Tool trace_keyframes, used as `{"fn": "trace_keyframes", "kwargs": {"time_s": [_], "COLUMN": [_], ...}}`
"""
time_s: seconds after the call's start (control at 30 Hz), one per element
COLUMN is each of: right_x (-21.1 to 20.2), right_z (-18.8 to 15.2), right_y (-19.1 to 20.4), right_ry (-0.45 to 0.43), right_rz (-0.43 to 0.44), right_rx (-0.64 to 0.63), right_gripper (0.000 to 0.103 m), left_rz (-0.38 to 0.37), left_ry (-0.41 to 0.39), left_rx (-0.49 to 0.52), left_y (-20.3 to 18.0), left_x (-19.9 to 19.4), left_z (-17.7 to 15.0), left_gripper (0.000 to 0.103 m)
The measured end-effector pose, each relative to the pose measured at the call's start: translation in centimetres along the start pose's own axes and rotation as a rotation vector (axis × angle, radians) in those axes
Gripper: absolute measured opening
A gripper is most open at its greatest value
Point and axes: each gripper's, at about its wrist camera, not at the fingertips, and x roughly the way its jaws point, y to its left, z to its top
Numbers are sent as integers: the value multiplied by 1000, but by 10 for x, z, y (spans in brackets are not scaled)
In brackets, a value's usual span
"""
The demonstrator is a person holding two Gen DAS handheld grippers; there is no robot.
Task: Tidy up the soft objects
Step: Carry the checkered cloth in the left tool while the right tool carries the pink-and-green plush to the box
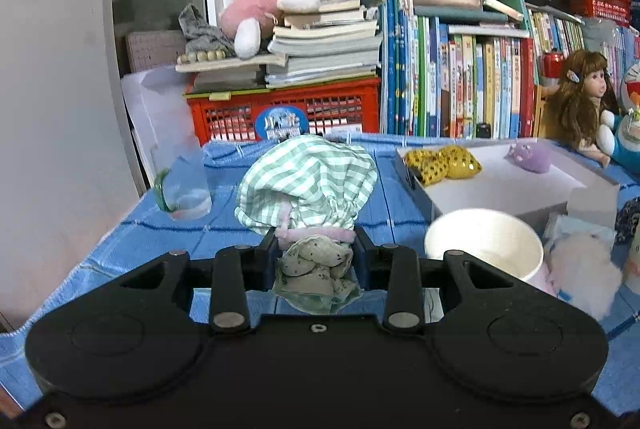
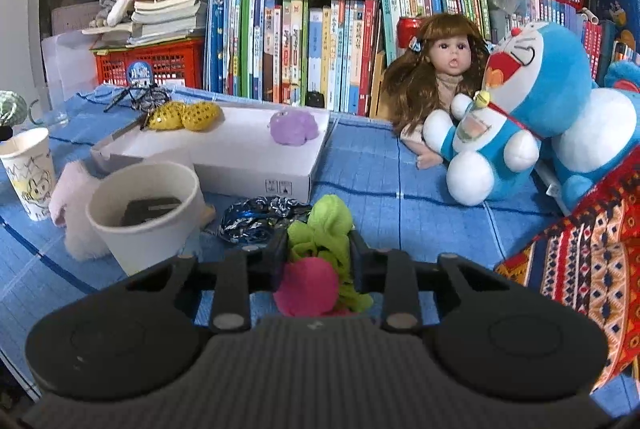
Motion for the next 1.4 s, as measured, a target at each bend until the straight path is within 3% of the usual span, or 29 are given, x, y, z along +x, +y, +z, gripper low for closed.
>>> {"fn": "trace_keyframes", "kwargs": {"time_s": [0.33, 0.7, 0.93, 1.1, 1.27, 1.4], "right_x": [-2, 13, 33, 58, 91, 116], "right_z": [22, 62, 82, 97, 106, 113], "right_y": [-16, -9, -3, -8, -12, -13], "right_ry": [-24, -71, -71, -42, -6, 32], "right_rz": [43, 47, 113, 177, 184, 206], "right_rx": [62, 33, 30, 72, 69, 82], "right_gripper": [35, 35, 36, 36, 36, 36], "left_rz": [-34, -47, -85, -154, -133, -178], "left_ry": [-39, -48, -66, -17, 23, 75], "left_rx": [-20, 0, 78, 43, 68, 45], "left_y": [-4, -23, -47, -56, -64, -76], "left_x": [0, 10, 20, 39, 66, 88], "left_z": [25, 67, 94, 108, 118, 130], "left_gripper": [34, 34, 34, 34, 34, 34]}}
